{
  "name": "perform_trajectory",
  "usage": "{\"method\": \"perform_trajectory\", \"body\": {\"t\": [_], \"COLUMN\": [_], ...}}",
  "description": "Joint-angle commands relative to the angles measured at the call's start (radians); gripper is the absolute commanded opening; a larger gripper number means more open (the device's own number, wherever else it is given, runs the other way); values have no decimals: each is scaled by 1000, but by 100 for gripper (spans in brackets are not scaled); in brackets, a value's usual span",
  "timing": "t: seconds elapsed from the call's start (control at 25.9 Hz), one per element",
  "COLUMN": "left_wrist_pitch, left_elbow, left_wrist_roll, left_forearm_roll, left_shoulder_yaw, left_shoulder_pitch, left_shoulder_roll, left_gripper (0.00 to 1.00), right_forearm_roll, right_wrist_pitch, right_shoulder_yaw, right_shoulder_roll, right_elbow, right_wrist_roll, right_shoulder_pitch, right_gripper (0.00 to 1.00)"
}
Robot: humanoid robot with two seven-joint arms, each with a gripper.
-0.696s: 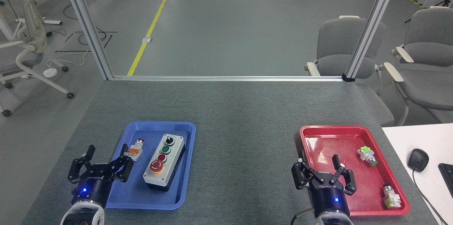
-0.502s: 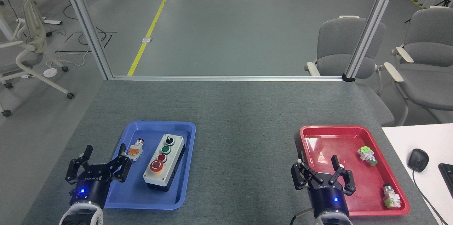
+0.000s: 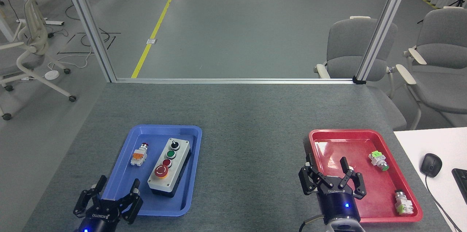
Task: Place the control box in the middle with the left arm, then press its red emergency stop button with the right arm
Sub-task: 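Move the left gripper forward to the grey control box in the blue tray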
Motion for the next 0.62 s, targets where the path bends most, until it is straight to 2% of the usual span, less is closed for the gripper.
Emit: {"method": "perform_trajectory", "body": {"t": [0.0, 0.08, 0.27, 0.39, 0.58], "left_wrist_pitch": [-19, 5, 99, 108, 108], "left_elbow": [7, 49, 150, 212, 256], "left_wrist_roll": [-7, -7, -11, -14, -14], "left_forearm_roll": [-24, -51, -91, -91, -91], "left_shoulder_yaw": [-72, -123, -187, -189, -190], "left_shoulder_pitch": [34, 22, -83, -135, -150], "left_shoulder_roll": [-3, -7, -20, -23, -23], "left_gripper": [99, 99, 99, 99, 99], "right_forearm_roll": [-8, -32, -35, -34, -29], "right_wrist_pitch": [13, 30, 28, 27, 27], "right_shoulder_yaw": [2, 7, 11, 13, 31], "right_shoulder_roll": [-6, -4, 2, 4, 1], "right_elbow": [1, 1, 1, 4, 10], "right_wrist_roll": [4, 7, 8, 8, 7], "right_shoulder_pitch": [-4, -4, -31, -24, -17], "right_gripper": [98, 98, 98, 98, 98]}}
